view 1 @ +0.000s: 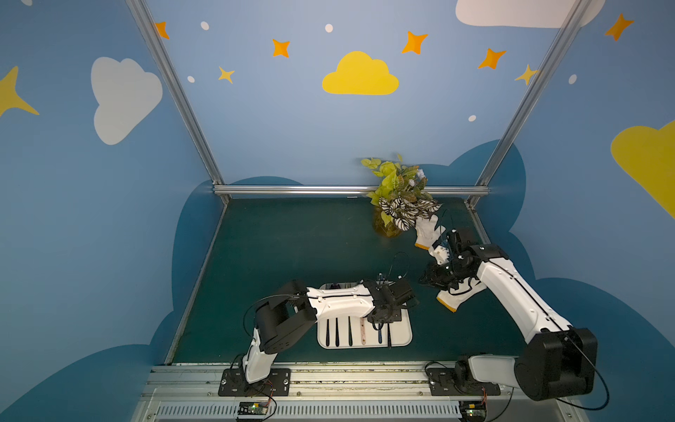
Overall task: Set the spoon and fork side by side
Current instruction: Place the spoon on the tray.
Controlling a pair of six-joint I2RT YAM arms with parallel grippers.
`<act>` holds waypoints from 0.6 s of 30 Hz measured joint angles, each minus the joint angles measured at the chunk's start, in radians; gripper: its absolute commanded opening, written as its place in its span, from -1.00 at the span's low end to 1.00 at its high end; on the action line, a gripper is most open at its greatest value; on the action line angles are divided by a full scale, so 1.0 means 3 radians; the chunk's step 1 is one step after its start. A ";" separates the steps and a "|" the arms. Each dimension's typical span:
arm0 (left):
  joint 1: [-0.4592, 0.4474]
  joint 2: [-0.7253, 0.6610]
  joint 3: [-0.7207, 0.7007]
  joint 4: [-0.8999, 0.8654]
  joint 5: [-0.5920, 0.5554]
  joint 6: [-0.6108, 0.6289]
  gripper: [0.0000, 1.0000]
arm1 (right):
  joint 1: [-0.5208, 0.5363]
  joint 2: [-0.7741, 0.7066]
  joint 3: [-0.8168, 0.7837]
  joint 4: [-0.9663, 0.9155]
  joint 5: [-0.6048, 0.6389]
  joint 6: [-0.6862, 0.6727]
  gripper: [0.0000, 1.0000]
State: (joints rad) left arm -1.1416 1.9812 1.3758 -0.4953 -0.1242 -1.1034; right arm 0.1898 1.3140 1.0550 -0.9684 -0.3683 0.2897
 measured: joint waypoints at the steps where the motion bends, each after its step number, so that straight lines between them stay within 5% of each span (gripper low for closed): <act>1: 0.0001 0.0018 0.0013 -0.0003 0.0000 0.0000 -0.95 | 0.0000 0.0000 -0.0005 0.0000 -0.0001 0.0000 -0.48; 18: 0.0075 0.0168 0.0209 -0.0140 -0.0028 0.0075 -0.95 | 0.0000 -0.0011 -0.0070 0.0001 -0.0004 0.0001 -0.48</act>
State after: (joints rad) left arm -1.1191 2.0315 1.4384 -0.5373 -0.1326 -1.0809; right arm 0.1898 1.3106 1.0340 -0.9680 -0.3695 0.2901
